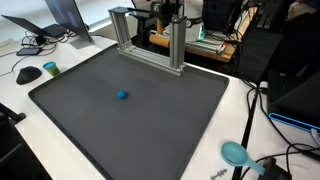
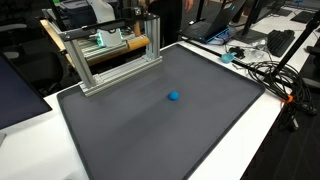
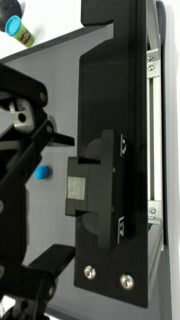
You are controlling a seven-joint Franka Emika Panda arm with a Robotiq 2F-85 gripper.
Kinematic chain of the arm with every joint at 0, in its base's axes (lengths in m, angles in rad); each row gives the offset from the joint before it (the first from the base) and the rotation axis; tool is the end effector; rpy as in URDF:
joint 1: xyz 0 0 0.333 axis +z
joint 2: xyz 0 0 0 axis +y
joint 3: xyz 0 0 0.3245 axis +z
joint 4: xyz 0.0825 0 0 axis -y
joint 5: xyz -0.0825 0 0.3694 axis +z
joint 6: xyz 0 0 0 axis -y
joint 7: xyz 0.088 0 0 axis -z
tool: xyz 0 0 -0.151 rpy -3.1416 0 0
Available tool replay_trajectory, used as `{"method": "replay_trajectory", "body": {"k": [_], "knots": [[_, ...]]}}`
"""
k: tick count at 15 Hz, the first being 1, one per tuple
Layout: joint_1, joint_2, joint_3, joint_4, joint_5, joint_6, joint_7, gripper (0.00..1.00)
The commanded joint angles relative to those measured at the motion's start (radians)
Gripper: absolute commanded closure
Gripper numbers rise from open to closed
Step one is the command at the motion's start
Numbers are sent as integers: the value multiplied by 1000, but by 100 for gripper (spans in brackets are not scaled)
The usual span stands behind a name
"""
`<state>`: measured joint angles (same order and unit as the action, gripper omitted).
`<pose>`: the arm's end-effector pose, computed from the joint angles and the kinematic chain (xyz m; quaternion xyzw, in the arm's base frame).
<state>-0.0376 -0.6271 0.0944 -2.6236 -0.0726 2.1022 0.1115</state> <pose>0.3504 0.0126 0.4255 0.9967 -0.0180 0.0556 0.0558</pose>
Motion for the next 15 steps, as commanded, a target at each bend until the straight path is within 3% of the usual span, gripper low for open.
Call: {"method": "replay_trajectory", "body": {"k": [1,15], "knots": [[10,15,-21,-10,-14,13,-19,0],[29,27,-88,-38,25,-16,-119,0]]}}
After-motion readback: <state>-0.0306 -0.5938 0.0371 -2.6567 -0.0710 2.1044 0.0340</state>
